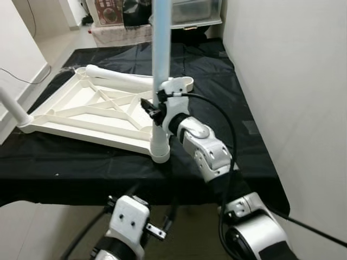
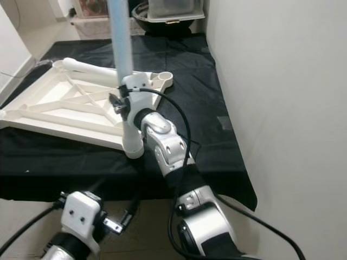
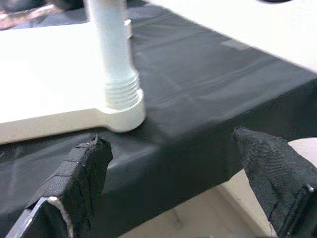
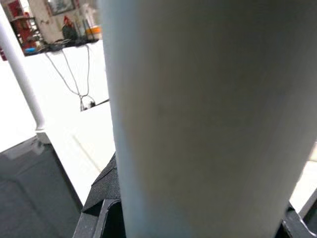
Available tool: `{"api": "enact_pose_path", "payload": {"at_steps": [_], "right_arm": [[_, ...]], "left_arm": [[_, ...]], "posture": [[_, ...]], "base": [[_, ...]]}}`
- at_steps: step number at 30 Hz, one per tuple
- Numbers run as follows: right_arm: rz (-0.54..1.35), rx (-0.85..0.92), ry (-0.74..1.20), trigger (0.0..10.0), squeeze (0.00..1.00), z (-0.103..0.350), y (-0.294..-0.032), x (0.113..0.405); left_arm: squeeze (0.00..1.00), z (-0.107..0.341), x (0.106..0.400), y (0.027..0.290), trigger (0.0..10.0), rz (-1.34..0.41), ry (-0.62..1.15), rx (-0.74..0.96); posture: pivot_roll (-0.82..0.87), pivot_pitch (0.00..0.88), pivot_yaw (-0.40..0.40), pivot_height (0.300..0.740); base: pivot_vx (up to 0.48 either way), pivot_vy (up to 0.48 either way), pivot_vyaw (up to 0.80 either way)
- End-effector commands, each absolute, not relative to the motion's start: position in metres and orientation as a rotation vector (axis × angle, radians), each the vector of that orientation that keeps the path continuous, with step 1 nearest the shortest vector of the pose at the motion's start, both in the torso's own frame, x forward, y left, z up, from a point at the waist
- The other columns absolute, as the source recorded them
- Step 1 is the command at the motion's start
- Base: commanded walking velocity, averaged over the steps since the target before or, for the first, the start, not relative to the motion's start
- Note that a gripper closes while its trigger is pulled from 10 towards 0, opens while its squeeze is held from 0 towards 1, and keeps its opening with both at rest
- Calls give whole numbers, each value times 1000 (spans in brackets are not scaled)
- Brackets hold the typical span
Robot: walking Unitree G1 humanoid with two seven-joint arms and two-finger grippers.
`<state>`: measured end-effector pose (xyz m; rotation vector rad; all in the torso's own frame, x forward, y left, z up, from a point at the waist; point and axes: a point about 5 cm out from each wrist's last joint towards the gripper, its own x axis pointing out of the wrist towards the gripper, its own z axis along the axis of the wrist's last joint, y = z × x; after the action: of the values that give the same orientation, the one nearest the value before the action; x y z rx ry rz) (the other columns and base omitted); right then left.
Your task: Building children table
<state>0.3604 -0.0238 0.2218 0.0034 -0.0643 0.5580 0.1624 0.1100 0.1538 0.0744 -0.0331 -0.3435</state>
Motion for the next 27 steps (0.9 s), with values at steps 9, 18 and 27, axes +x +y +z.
{"api": "enact_pose_path", "payload": {"at_steps": [9, 18, 27], "right_arm": [[477, -126, 126, 10000, 0, 160, -32, 345], [347, -64, 166, 10000, 0, 159, -33, 346], [-5, -72, 144, 10000, 0, 158, -52, 350]], "left_arm": [[0, 151, 167, 116, 10000, -313, -35, 101], [0, 151, 167, 113, 10000, -323, -36, 95], [0, 151, 170, 114, 10000, -319, -44, 103]], "posture": [[9, 176, 14, 740], [13, 165, 9, 740], [17, 159, 11, 740]], "base": [[0, 0, 0], [0, 0, 0], [0, 0, 0]]}}
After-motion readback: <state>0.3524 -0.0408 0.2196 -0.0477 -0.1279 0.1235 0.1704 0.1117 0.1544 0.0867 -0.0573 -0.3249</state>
